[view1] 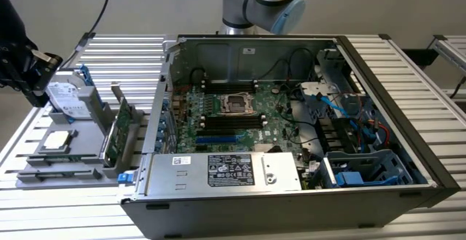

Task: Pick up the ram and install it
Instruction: 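Pick up the ram and move it above insertion slot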

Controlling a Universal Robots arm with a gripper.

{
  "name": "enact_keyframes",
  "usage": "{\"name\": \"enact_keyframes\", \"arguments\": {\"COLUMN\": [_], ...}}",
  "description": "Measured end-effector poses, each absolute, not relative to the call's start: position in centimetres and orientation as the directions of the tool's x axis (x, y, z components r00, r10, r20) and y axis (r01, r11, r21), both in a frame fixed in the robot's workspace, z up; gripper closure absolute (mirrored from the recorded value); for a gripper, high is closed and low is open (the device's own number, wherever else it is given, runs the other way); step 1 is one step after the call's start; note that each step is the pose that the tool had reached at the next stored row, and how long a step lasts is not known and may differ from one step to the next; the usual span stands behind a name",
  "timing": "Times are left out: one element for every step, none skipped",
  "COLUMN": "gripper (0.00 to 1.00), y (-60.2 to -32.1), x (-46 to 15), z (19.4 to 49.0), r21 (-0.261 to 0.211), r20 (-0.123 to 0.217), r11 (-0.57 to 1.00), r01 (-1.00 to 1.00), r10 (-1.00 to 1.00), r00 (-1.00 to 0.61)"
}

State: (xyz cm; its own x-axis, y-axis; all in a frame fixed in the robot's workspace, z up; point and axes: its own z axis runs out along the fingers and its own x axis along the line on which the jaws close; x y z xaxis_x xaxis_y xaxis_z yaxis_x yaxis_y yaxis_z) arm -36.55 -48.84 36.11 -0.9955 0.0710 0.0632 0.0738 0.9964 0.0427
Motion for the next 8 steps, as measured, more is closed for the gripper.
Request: {"name": "enact_keyframes", "arguments": {"gripper": [0.89, 0.89, 0.89, 0.89, 0.89, 0.89, 0.89, 0.89], "y": [-48.84, -48.84, -48.84, -48.84, -48.84, -48.85, -48.85, -48.85], "x": [-36.56, -36.55, -36.55, -36.55, -36.56, -36.58, -36.59, -36.58], "z": [36.11, 36.11, 36.11, 36.11, 36.1, 36.04, 35.98, 35.93], "r21": [0.043, 0.043, 0.043, 0.043, 0.043, 0.044, 0.045, 0.045], "r20": [0.063, 0.063, 0.063, 0.063, 0.063, 0.063, 0.063, 0.063], "r11": [0.996, 0.996, 0.996, 0.996, 0.996, 0.997, 0.998, 0.998], "r01": [0.074, 0.074, 0.074, 0.074, 0.074, 0.067, 0.051, 0.033], "r10": [0.071, 0.071, 0.071, 0.071, 0.071, 0.064, 0.048, 0.03], "r00": [-0.995, -0.995, -0.995, -0.995, -0.995, -0.996, -0.997, -0.998]}}
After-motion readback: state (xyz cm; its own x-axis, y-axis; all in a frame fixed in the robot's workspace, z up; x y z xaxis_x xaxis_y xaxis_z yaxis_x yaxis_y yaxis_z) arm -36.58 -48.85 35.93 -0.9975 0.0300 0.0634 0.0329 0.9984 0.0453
